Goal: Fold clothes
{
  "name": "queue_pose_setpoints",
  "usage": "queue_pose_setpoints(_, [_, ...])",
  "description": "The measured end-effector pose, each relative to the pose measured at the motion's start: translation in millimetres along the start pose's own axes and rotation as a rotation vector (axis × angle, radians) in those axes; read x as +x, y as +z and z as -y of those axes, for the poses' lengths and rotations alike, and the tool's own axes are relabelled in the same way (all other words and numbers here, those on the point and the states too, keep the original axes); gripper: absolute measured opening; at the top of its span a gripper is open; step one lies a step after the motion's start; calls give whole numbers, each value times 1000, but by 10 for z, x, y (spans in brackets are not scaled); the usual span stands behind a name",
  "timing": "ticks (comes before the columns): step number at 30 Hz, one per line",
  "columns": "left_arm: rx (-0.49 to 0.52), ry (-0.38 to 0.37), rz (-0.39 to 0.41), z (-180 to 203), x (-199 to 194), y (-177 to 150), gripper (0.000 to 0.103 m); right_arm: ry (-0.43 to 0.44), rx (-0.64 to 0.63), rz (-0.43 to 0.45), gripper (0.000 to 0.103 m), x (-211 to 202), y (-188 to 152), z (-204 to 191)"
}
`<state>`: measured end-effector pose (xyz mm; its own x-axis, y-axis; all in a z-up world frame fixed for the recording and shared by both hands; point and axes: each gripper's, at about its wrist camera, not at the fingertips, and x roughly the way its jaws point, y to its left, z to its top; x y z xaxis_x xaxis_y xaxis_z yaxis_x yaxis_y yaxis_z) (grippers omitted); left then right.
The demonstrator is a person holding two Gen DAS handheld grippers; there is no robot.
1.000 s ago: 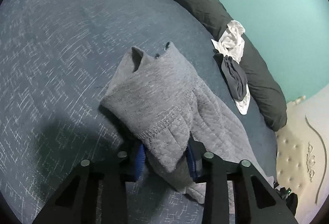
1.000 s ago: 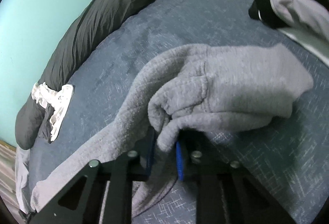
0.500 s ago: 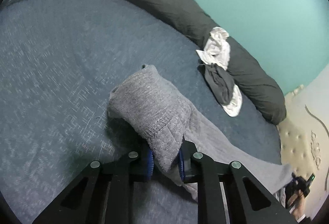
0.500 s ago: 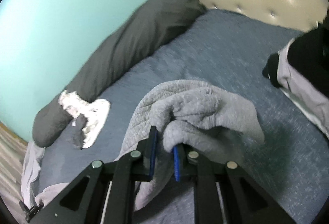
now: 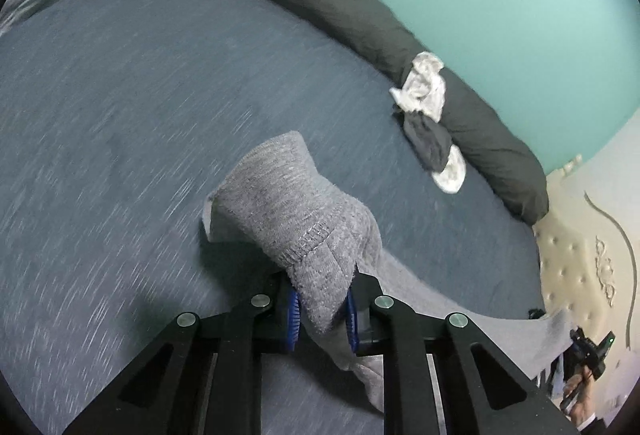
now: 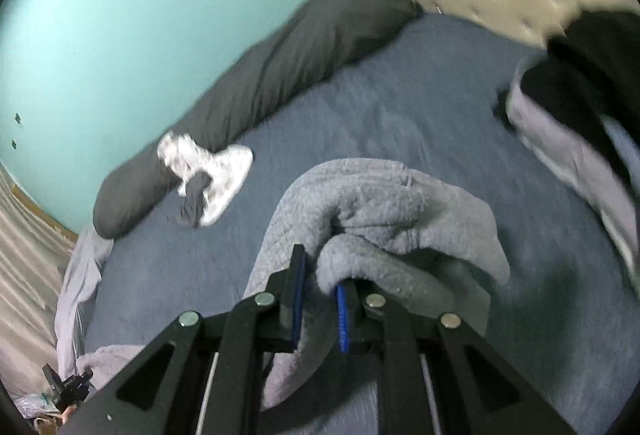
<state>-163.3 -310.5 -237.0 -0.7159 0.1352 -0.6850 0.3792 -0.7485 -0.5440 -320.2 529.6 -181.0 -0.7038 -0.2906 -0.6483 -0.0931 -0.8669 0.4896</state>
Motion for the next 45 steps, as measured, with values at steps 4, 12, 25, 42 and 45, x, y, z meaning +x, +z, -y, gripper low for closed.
queue_pose_setpoints(4, [-37, 29, -40, -251, 42, -281, 19, -18, 7, -72, 12, 165, -403, 227])
queue_pose_setpoints(12, [-69, 63, -74, -487, 198, -445, 19, -57, 68, -121, 13, 471, -656, 682])
queue_pose_setpoints(25, [-90, 72, -85, -502, -65, -588, 27, 46, 95, -111, 22, 454, -698, 840])
queue_pose_setpoints(42, [56, 17, -51, 319, -180, -608, 28, 122, 396, -84, 50, 40, -870, 1449])
queue_pose_setpoints(45, [70, -3, -58, 474, -124, -617, 28, 135, 384, -111, 51, 139, -882, 1387])
